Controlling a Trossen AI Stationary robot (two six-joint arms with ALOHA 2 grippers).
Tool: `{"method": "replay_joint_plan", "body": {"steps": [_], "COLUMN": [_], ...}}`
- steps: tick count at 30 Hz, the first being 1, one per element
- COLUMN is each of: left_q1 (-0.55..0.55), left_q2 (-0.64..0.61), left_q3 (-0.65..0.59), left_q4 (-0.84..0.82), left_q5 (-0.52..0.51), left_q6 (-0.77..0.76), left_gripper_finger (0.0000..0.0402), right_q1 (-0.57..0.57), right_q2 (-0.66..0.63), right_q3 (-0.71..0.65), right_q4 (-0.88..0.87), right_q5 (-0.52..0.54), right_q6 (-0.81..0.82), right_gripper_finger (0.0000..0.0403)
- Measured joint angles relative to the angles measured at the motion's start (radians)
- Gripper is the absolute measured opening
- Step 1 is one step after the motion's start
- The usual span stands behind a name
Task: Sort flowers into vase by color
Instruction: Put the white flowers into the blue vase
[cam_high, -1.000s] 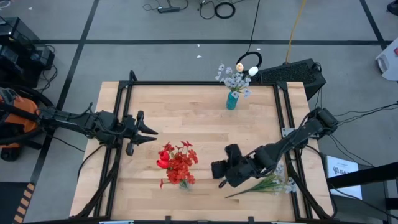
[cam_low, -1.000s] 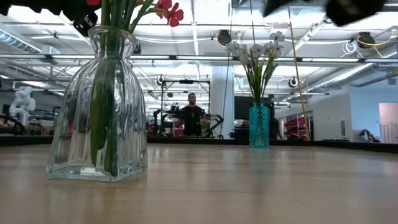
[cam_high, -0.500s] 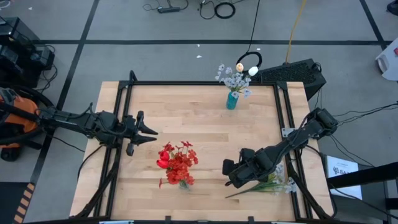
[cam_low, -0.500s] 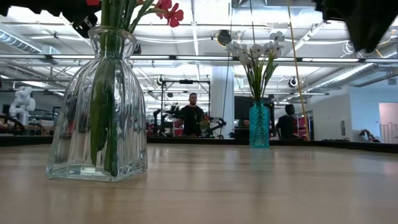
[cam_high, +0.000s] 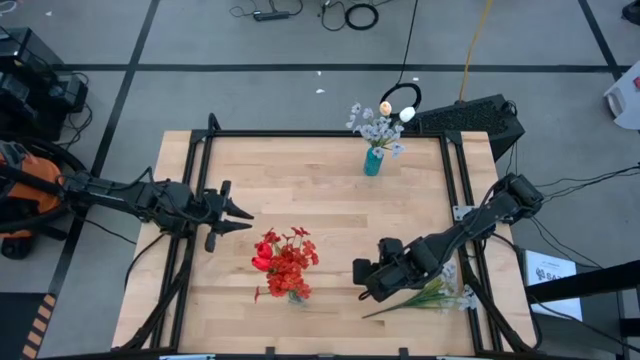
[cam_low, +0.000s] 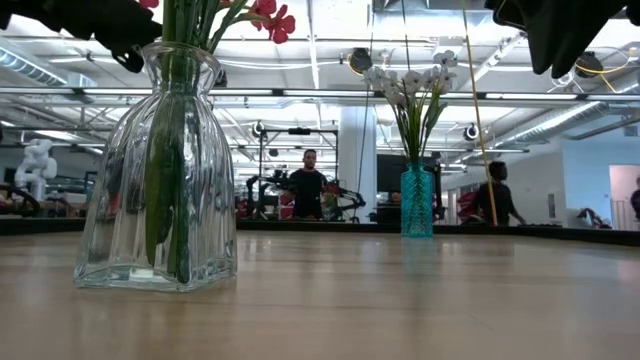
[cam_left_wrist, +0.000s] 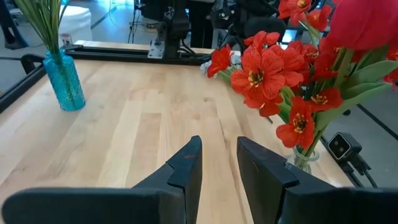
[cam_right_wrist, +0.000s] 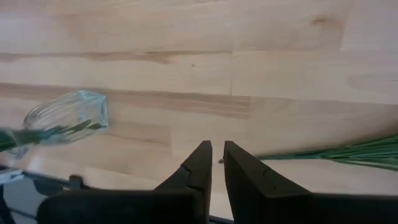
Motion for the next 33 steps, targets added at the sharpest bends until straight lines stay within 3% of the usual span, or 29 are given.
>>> {"method": "replay_joint_plan", "body": {"steps": [7, 14, 23, 33], "left_q1": [0.0, 0.0, 0.0, 0.0], "left_q2": [0.0, 0.0, 0.0, 0.0], "left_q3": [0.0, 0.0, 0.0, 0.0], "left_q4": [0.0, -0.002, -0.004, -0.004], "left_q5": [-0.001, -0.001, -0.001, -0.001], "left_q6": [0.0, 0.002, 0.005, 0.0], "left_gripper_finger": [0.0106, 0.0106, 0.0106, 0.0106], "right_q1": [0.001, 0.004, 0.035, 0.11], "right_q2": [0.03, 0.076, 0.139, 0.229], "right_q3": [0.0, 0.0, 0.0, 0.0], "right_q4": [-0.08, -0.074, -0.076, -0.08], "right_q5": [-0.083, -0.255, -0.271, -0.436], "right_q6": [0.144, 0.229, 0.239, 0.303], "right_gripper_finger": [0.0047, 0.0106, 0.0171, 0.0173]}}
